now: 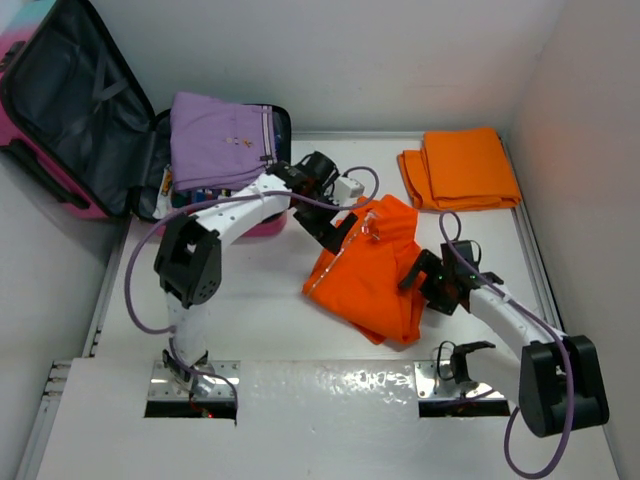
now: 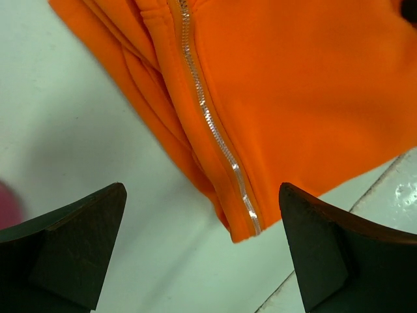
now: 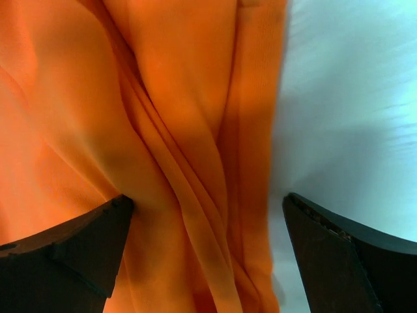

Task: Pack the luggage

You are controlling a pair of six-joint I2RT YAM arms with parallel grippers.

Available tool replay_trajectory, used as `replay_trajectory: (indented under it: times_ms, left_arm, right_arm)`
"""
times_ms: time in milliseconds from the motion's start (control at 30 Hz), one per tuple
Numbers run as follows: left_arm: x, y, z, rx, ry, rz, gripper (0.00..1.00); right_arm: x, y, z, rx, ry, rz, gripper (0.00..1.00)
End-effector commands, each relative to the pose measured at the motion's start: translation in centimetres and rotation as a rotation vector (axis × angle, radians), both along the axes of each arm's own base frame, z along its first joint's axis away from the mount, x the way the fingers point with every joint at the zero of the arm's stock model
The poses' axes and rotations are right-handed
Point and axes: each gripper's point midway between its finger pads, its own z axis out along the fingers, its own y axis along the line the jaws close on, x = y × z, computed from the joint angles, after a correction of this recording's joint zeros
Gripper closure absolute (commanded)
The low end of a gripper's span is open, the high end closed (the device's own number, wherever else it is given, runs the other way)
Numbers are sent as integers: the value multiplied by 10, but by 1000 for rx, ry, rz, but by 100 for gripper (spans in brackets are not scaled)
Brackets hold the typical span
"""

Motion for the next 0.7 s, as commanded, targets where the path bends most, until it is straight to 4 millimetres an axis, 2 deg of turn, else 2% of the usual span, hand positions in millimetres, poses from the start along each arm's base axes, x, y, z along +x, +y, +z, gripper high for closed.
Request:
replay_trajectory:
  times_ms: [0, 33, 133, 200, 267, 433, 533, 633, 667]
  left_arm:
    - [1, -9, -20, -10, 37, 20, 0]
    - [1, -10, -32, -5, 61, 31, 0]
    - [-7, -10, -58, 14, 129, 38, 0]
    - [-13, -12, -68, -1, 174, 35, 0]
    - [-14, -14, -80, -9, 203, 43, 0]
    - [-1, 0, -106, 14, 248, 108, 4]
    - [6, 9, -105, -14, 256, 129, 9]
    - [-4, -1, -102, -74, 299, 94, 25]
    - [-14, -12, -98, -118, 335, 61, 30]
  right_arm:
    - [13, 17, -3, 103, -81, 9, 1]
    - [1, 16, -15, 103, -40, 5, 2]
    - [-10, 14, -30, 104, -18, -4, 3]
    - [-8, 17, -32, 125, -54, -12, 6]
    - [-16, 20, -41, 152, -43, -7, 10]
    - [-26, 19, -54, 147, -44, 15, 15]
    - [-24, 21, -53, 149, -60, 41, 15]
    - [-17, 31, -48, 194, -96, 73, 19]
    - [-16, 35, -47, 202, -97, 86, 21]
